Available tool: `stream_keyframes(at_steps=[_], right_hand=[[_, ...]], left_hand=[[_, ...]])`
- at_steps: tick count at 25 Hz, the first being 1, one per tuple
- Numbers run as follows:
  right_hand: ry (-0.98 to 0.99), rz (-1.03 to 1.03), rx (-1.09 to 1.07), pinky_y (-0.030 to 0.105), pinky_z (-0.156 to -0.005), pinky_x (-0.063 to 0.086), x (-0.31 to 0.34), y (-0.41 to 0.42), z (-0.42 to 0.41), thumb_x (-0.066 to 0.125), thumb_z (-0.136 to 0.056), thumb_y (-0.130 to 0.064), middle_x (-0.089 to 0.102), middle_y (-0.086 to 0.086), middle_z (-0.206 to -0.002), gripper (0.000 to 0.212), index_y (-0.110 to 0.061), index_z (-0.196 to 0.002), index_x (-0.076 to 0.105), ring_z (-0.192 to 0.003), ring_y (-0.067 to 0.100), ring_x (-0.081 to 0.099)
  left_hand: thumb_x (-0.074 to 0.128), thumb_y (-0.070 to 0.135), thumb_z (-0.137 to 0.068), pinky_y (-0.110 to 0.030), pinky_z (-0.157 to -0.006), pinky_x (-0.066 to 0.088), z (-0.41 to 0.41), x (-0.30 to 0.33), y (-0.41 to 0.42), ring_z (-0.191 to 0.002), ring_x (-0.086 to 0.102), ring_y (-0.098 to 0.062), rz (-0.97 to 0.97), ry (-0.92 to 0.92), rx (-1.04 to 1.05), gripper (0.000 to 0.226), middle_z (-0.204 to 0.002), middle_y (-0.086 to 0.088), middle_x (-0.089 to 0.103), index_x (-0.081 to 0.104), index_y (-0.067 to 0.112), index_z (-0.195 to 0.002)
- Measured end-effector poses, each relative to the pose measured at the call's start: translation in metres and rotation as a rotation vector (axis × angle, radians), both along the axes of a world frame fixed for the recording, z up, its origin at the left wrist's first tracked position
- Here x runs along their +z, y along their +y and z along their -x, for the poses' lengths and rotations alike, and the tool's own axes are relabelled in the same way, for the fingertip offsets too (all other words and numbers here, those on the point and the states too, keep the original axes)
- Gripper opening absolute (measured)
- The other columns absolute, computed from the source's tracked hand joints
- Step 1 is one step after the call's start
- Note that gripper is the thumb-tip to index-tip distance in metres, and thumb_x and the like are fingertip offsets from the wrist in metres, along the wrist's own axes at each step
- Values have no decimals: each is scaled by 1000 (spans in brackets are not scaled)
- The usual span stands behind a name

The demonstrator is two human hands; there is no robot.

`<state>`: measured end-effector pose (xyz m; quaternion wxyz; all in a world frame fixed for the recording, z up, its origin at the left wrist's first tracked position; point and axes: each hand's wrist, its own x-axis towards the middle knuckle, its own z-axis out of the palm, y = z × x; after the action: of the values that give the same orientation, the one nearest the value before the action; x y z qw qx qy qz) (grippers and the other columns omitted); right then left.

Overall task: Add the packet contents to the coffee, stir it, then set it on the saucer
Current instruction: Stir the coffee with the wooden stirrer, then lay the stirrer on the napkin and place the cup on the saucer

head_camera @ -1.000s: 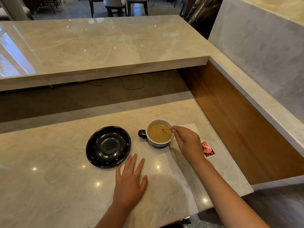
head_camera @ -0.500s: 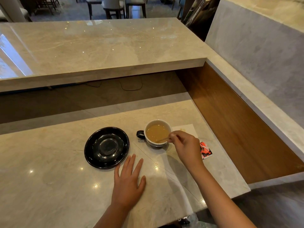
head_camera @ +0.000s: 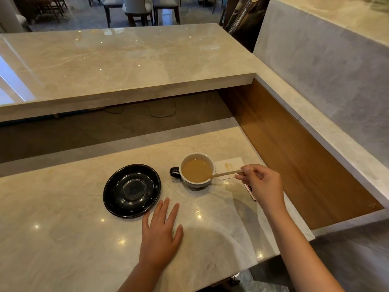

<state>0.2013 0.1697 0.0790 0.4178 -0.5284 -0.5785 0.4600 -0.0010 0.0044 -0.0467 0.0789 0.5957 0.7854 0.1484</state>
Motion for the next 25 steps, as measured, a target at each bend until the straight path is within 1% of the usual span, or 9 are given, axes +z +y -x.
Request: stream_keyframes(at_steps=[4,6,8,10,11,13,15,17,25], right_hand=[[116,-52,-20,18,-69,57,6,0,-16,56,-90,-6,73,5,-80,16,-13,-85,70,-74,11,72],[83,-130,-30,16,-73,56,2,2,-25,57,-89,-7,72,2,-82,14,-14,-92,69,-79,7,70],[-98,-300,-10,11,-76,52,-9,6,-28,60,-87,-4,73,4,-86,16,-12,-97,69,-83,2,67],[-344,-565,76,9,-78,49,-25,12,-30,62,-85,-4,73,8,-90,15,-5,-98,69,-82,2,65],[-453,-692,151,13,-77,51,-34,14,-32,60,-85,-8,74,11,-90,16,-3,-98,69,-82,7,67],[-606,-846,286,29,-73,59,-52,20,-39,58,-86,-12,75,13,-91,21,-2,-101,68,-80,19,71],[-679,-903,344,37,-70,61,-65,24,-47,68,-80,-4,74,13,-95,24,-3,-105,67,-83,23,72],[-698,-918,380,37,-75,60,-75,24,-51,76,-72,1,73,13,-99,37,-4,-106,67,-87,23,71],[-736,-914,478,33,-76,59,-99,19,-58,68,-80,-8,72,12,-106,25,-6,-105,68,-92,21,70]], left_hand=[[33,48,-86,-53,-105,14,0,1,0,-137,10,-16,-3,-2,-1,58,-149,-4,26,31,27,-141],[33,47,-86,-53,-106,13,0,0,0,-137,9,-16,-4,-4,-3,58,-150,-4,25,31,27,-141],[34,47,-86,-53,-106,14,0,0,0,-137,10,-16,-5,-4,-4,58,-150,-4,25,32,27,-141],[34,47,-86,-54,-105,15,0,0,0,-137,11,-16,-2,-3,-4,58,-149,-5,26,32,27,-140],[34,47,-86,-54,-105,15,0,0,0,-137,11,-17,0,0,-3,58,-149,-5,26,32,27,-140],[33,48,-86,-54,-105,15,0,0,0,-137,11,-17,6,7,-1,58,-149,-5,26,31,27,-141],[33,48,-87,-53,-105,15,0,1,0,-136,11,-16,2,10,-1,58,-149,-5,26,32,27,-141],[32,48,-87,-54,-105,15,-1,1,0,-136,11,-17,2,8,0,58,-149,-5,27,32,27,-140],[33,46,-86,-54,-105,16,-2,5,0,-136,14,-17,-20,-14,-3,57,-148,-6,30,34,25,-139]])
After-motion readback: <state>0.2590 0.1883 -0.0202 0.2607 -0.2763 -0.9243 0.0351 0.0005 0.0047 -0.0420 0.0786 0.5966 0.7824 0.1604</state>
